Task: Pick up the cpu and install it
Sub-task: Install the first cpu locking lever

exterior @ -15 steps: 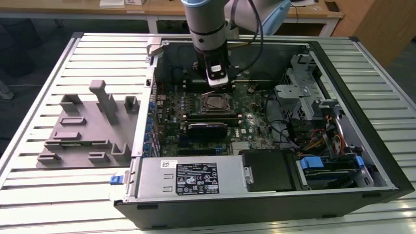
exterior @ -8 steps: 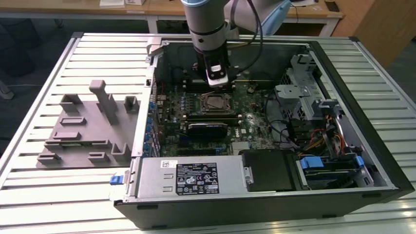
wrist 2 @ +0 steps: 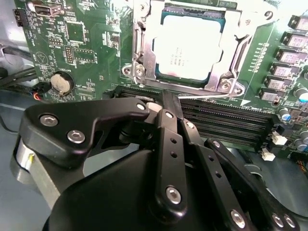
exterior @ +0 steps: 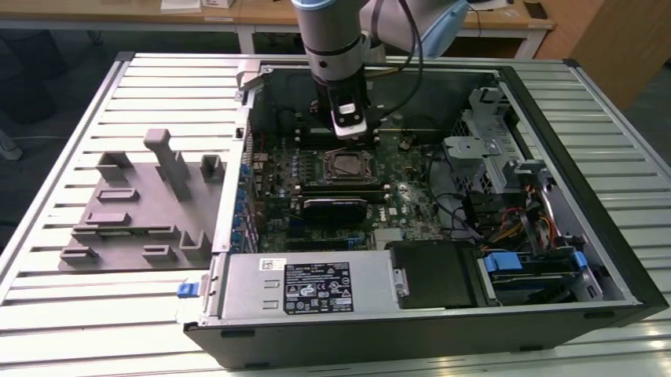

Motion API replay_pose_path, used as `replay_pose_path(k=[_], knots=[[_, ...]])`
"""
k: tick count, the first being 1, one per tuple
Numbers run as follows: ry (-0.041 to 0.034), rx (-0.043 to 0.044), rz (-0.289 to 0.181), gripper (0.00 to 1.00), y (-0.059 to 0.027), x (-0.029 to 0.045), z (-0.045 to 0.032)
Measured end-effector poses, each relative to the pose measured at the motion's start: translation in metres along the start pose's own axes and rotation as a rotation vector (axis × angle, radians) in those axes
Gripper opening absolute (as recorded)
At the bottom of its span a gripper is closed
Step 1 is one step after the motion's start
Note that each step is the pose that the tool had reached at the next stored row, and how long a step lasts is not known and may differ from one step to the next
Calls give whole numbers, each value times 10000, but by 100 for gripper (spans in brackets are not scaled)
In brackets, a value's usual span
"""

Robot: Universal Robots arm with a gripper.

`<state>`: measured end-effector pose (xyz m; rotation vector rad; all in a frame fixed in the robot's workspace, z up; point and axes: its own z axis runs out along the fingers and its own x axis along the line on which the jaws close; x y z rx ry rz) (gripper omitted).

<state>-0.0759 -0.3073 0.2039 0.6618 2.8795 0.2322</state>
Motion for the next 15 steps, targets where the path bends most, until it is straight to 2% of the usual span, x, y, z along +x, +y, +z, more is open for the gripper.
replay_pose_path(k=[3,10,15], knots=[[-1,3,-1,11,3,6,6],[-62,-8,-78,11,1,11,28],[-67,-2,-80,11,2,11,29]])
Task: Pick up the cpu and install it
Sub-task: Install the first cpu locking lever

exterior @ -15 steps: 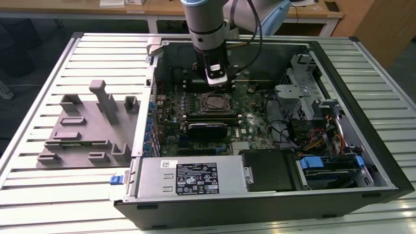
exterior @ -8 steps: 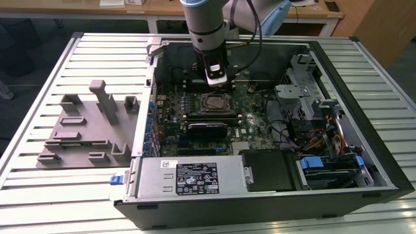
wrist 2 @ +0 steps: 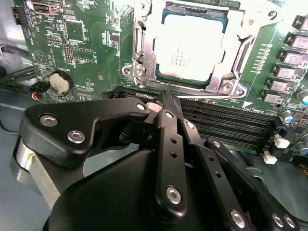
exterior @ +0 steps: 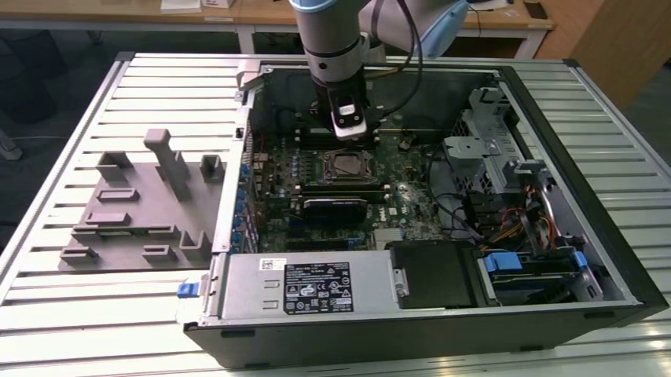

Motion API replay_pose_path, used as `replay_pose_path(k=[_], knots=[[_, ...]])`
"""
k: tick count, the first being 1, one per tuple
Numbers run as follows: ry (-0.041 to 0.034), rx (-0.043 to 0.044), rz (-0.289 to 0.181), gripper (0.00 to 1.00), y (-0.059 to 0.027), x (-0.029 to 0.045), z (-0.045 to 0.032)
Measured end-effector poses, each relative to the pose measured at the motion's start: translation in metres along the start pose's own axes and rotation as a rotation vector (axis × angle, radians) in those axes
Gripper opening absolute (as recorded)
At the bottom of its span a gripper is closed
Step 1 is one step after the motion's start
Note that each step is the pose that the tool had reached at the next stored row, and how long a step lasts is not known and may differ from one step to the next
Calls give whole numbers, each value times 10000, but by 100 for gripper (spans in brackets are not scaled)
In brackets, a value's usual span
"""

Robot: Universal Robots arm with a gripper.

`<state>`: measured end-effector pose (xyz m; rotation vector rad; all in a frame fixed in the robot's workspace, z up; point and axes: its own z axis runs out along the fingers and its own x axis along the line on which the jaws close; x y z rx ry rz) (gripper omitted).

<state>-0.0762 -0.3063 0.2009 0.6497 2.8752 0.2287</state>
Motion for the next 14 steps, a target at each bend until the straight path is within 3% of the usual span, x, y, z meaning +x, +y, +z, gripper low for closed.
replay_pose_path(k=[8,14], knots=[[53,-23,-356,11,-1,2,13],[-13,187,-599,11,0,5,20]])
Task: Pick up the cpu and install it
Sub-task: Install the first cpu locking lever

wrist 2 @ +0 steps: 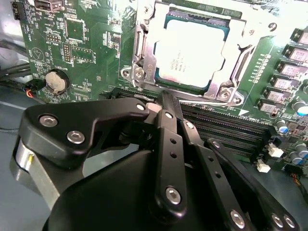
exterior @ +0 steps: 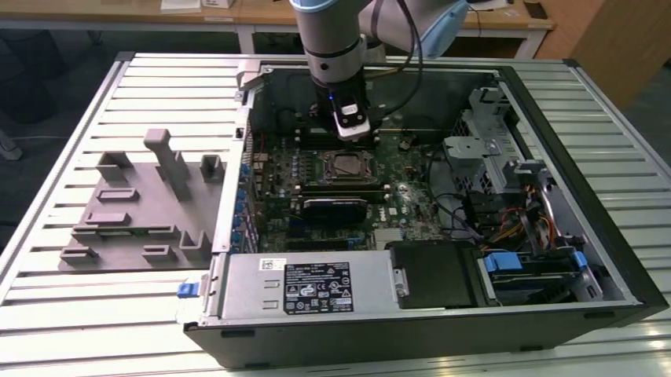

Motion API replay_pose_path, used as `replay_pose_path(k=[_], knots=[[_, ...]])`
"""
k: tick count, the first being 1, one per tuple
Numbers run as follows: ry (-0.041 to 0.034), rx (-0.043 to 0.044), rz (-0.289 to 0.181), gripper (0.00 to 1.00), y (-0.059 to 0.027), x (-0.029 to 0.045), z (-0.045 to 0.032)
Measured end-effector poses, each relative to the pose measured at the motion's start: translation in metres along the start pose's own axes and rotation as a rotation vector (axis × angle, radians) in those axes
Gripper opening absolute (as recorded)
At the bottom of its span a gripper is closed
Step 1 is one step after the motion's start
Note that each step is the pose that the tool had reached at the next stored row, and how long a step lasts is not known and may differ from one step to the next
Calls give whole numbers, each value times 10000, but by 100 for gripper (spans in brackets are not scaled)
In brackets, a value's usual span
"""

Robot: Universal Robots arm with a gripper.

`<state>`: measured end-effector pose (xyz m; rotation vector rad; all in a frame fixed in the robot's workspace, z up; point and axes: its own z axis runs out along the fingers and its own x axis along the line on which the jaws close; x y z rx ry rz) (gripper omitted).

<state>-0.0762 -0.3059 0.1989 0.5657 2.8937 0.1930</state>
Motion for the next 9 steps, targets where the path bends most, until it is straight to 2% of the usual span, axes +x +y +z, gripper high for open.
replay_pose_path(k=[9], knots=[[12,-19,-41,11,23,10,3]])
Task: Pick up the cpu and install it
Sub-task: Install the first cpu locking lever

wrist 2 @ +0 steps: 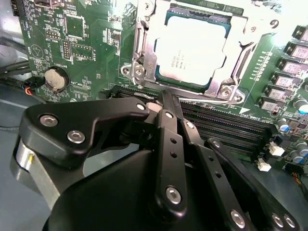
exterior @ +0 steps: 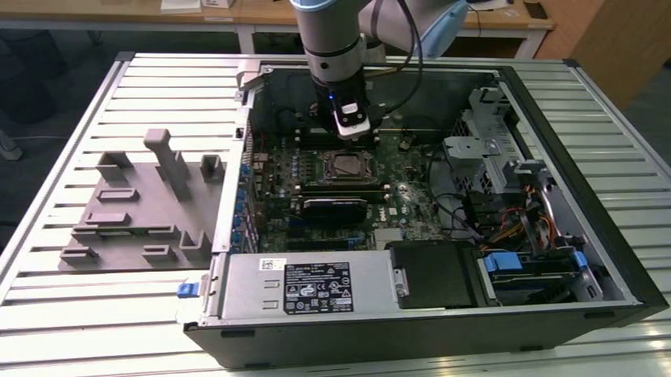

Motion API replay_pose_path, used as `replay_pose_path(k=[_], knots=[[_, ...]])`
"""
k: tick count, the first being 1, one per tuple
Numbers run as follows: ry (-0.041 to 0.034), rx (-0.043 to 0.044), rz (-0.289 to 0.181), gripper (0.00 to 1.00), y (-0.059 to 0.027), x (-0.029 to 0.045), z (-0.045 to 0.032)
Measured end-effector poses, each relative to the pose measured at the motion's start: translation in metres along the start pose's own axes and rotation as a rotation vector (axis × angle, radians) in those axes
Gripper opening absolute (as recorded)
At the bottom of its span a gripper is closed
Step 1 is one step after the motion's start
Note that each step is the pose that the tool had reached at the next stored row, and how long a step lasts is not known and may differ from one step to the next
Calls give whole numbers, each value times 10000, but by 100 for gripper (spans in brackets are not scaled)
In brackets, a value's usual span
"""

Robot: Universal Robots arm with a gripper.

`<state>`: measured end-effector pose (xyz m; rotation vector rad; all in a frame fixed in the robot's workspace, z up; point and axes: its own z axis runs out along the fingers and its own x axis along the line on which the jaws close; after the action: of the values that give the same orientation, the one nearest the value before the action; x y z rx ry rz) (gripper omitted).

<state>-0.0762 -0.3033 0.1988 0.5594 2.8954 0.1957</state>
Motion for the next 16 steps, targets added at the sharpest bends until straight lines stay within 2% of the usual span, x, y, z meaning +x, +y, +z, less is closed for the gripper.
replay_pose_path(k=[16], knots=[[22,-28,-87,11,6,12,41]])
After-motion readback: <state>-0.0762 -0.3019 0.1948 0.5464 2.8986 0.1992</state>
